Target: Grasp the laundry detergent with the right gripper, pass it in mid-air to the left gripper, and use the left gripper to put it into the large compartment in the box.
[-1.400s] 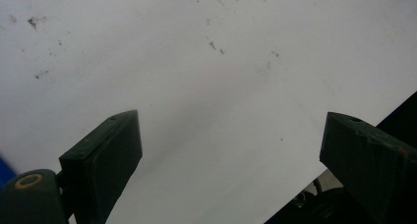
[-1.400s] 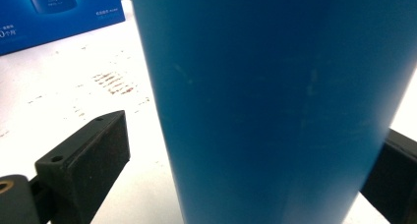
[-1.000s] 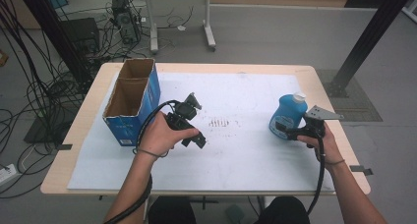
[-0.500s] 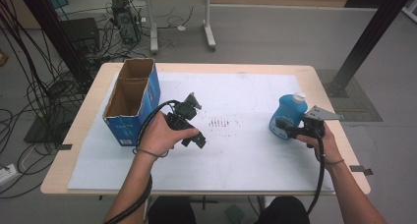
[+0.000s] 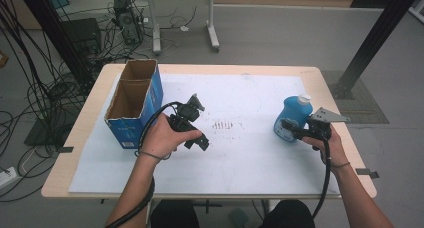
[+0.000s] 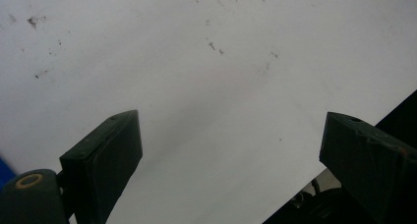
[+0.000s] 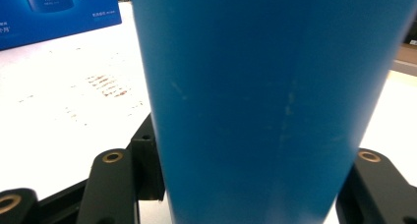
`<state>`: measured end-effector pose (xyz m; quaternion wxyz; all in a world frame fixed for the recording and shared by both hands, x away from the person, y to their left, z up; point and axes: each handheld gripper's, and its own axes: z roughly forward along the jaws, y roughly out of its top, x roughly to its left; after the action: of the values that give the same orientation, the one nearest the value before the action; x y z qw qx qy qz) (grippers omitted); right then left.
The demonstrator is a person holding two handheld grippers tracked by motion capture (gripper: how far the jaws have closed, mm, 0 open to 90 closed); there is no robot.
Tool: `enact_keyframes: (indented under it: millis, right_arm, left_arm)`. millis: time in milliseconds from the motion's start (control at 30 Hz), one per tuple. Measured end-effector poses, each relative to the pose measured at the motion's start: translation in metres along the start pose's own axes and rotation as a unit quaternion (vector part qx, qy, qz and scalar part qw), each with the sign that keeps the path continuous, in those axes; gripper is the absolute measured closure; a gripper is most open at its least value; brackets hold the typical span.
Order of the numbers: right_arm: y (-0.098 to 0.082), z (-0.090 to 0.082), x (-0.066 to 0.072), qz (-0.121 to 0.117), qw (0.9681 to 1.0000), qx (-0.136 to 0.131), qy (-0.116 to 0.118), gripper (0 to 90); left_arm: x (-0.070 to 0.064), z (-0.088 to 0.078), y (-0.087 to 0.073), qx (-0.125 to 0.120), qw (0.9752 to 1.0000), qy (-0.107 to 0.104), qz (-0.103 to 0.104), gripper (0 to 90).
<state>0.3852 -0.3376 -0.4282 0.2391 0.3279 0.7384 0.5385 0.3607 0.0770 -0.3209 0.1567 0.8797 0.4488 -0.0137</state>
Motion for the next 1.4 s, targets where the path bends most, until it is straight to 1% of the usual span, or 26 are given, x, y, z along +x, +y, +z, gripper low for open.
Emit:
enact_keyframes:
  millis: [433, 733, 900, 1400]
  right_arm:
    - [0.0001, -0.0003, -0.001, -0.006, 1.0, 0.001, 0.004, 43.5]
    - [-0.0004, -0.0004, -0.0018, -0.005, 1.0, 0.0, 0.007, 43.9]
    - [-0.0006, -0.0004, -0.002, -0.008, 0.9999, -0.001, 0.008, 43.9]
    - [-0.002, -0.0005, -0.0015, -0.008, 0.9999, -0.007, 0.006, 43.9]
  left_arm:
    - [-0.0008, -0.0007, -0.0003, -0.002, 1.0, -0.002, 0.0, 9.4]
    - [-0.0006, -0.0005, -0.0007, 0.0, 1.0, 0.001, 0.0, 9.4]
    - [-0.0008, 0.0008, -0.0002, -0.001, 1.0, -0.002, 0.0, 9.3]
    - [-0.0017, 0.0026, -0.0002, 0.0, 1.0, -0.004, 0.0, 9.3]
